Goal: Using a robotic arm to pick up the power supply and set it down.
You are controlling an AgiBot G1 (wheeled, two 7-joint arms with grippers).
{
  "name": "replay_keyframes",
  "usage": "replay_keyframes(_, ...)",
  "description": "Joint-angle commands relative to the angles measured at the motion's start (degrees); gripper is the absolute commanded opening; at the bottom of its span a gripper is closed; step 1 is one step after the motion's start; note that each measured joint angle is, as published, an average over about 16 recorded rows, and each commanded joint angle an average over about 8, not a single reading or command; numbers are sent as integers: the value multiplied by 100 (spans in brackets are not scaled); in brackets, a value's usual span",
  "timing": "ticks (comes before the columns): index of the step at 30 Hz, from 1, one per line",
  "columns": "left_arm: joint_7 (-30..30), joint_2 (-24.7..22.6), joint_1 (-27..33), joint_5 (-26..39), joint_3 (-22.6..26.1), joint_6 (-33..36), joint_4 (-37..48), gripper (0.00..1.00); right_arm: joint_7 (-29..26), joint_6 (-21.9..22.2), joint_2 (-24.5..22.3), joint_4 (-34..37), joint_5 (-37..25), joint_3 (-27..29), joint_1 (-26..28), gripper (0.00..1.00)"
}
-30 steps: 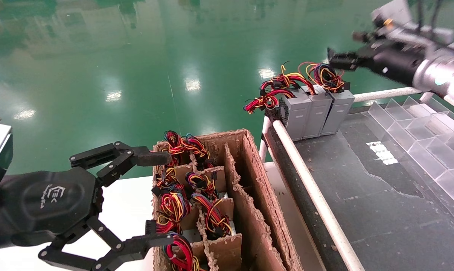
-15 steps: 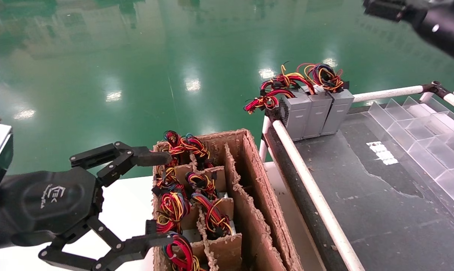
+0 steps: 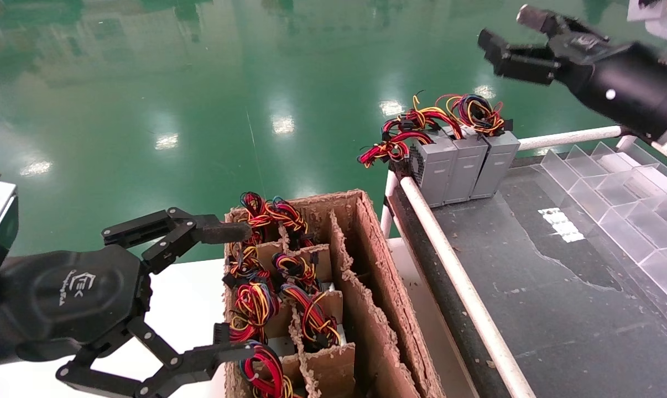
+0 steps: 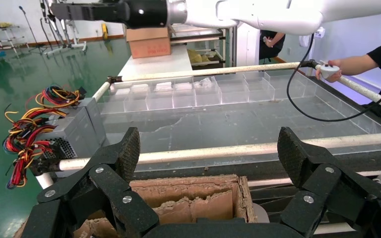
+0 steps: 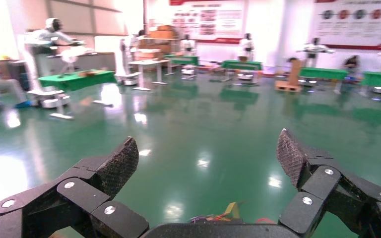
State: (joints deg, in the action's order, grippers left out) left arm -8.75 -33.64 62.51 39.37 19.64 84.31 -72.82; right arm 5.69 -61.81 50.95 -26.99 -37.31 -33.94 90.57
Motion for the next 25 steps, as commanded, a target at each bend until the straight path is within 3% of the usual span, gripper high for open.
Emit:
replay_keyframes(1,0,0,0,0,0,0,0,100,-87,-126,-84,-246,-24,95,-153,100)
replay_keyframes(25,1,1,1,-2,3,-1,0,100,-1063,-1543,-1029,-3010,-294,1158,-1874,100)
